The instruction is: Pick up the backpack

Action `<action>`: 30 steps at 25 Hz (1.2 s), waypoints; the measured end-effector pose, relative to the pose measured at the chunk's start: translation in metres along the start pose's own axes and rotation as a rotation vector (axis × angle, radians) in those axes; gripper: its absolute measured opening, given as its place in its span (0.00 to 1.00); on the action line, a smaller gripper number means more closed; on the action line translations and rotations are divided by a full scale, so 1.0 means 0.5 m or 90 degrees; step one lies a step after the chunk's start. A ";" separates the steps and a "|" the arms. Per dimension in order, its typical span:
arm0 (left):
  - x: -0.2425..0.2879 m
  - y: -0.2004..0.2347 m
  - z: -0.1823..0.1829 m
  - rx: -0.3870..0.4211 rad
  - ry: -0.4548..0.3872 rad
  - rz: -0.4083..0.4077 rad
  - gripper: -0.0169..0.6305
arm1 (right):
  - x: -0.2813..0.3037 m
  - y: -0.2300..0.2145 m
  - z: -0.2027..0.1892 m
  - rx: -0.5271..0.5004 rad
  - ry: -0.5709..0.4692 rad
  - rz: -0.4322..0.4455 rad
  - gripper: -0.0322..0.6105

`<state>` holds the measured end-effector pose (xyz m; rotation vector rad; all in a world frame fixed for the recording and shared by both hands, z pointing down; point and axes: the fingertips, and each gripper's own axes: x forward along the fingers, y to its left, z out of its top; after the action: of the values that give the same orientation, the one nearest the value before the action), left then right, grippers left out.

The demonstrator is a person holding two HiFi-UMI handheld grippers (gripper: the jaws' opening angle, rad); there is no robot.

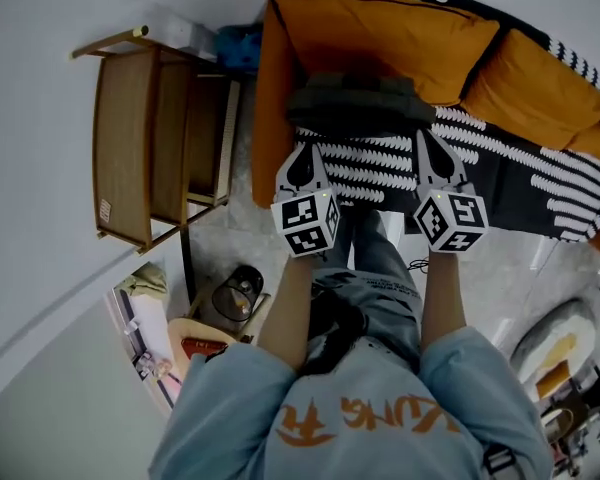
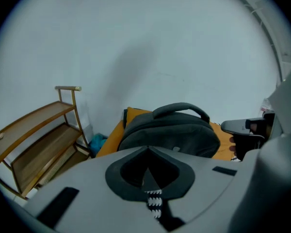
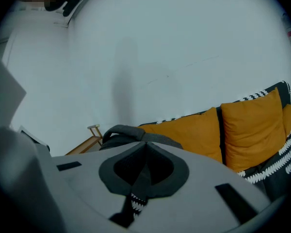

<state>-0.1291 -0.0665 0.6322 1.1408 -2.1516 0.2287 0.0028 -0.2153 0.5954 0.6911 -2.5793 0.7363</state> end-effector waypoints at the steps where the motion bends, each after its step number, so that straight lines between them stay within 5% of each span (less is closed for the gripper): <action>1: 0.006 0.012 -0.009 -0.003 0.004 0.007 0.05 | 0.004 0.002 -0.009 -0.004 0.005 0.005 0.05; 8: 0.045 0.073 -0.064 -0.003 0.038 0.031 0.05 | 0.016 0.013 -0.064 -0.002 0.014 0.042 0.05; 17: 0.101 0.110 -0.122 0.005 0.078 0.022 0.05 | -0.003 -0.022 -0.140 -0.066 0.053 -0.035 0.06; 21: 0.129 0.118 -0.129 0.015 0.090 0.008 0.06 | 0.008 -0.063 -0.180 -0.080 0.091 -0.078 0.22; 24: 0.154 0.119 -0.138 0.020 0.107 -0.011 0.28 | 0.023 -0.098 -0.209 -0.087 0.124 -0.106 0.28; 30: 0.203 0.151 -0.154 0.024 0.111 -0.013 0.38 | 0.071 -0.150 -0.228 -0.095 0.125 -0.136 0.35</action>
<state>-0.1898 -0.0544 0.7669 1.1194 -1.9891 0.3477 0.0391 -0.2187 0.7317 0.7901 -2.3108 0.5101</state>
